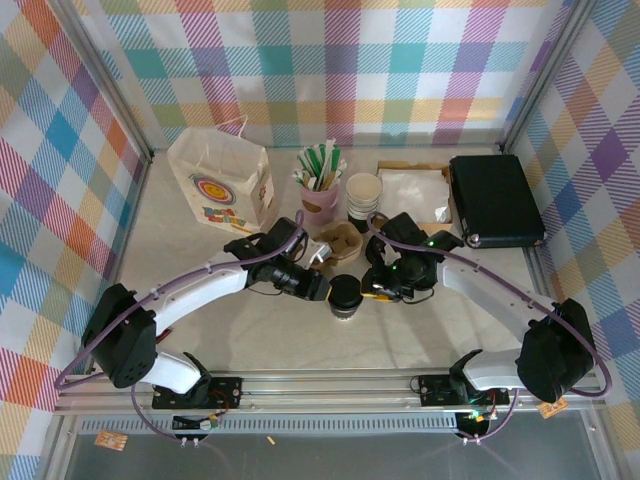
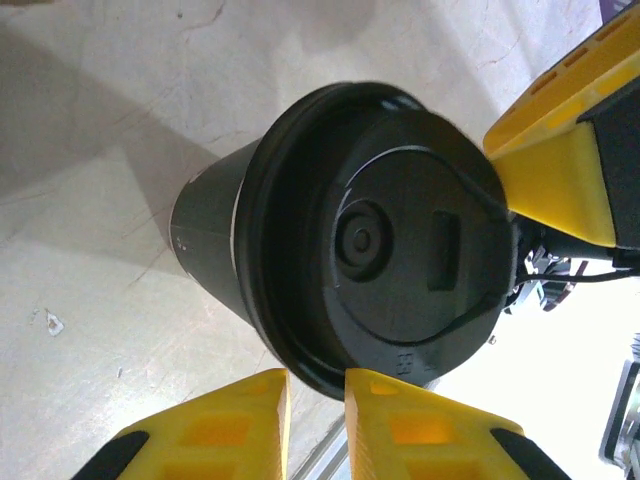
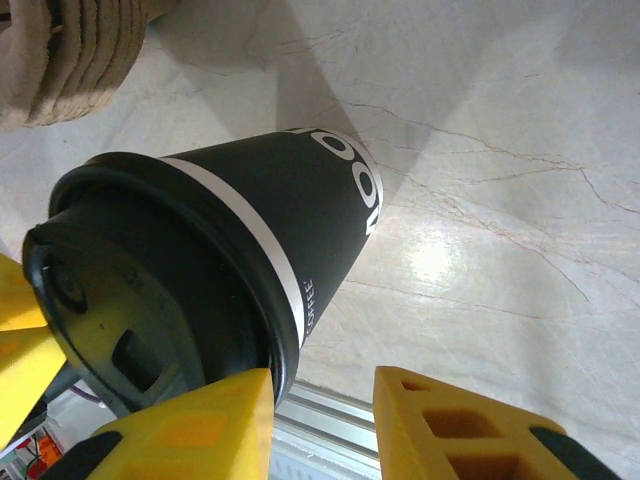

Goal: Pack the takeout coffee

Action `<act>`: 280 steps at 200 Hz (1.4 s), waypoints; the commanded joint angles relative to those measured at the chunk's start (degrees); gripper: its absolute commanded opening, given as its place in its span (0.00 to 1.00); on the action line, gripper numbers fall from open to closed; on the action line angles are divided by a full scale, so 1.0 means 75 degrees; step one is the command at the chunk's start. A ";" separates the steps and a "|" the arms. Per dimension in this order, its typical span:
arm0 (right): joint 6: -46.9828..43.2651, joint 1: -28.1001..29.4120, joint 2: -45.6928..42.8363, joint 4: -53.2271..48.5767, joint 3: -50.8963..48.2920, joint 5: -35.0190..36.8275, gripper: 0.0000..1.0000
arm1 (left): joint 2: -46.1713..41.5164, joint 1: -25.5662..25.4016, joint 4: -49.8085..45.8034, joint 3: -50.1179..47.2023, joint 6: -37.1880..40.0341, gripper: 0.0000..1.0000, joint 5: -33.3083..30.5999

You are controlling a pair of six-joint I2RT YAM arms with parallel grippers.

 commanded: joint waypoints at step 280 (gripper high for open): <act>-0.6602 0.2209 0.2413 -0.2114 0.3690 0.2316 0.78 | -0.4035 0.0219 -0.0838 -0.0833 0.0293 0.25 -0.3517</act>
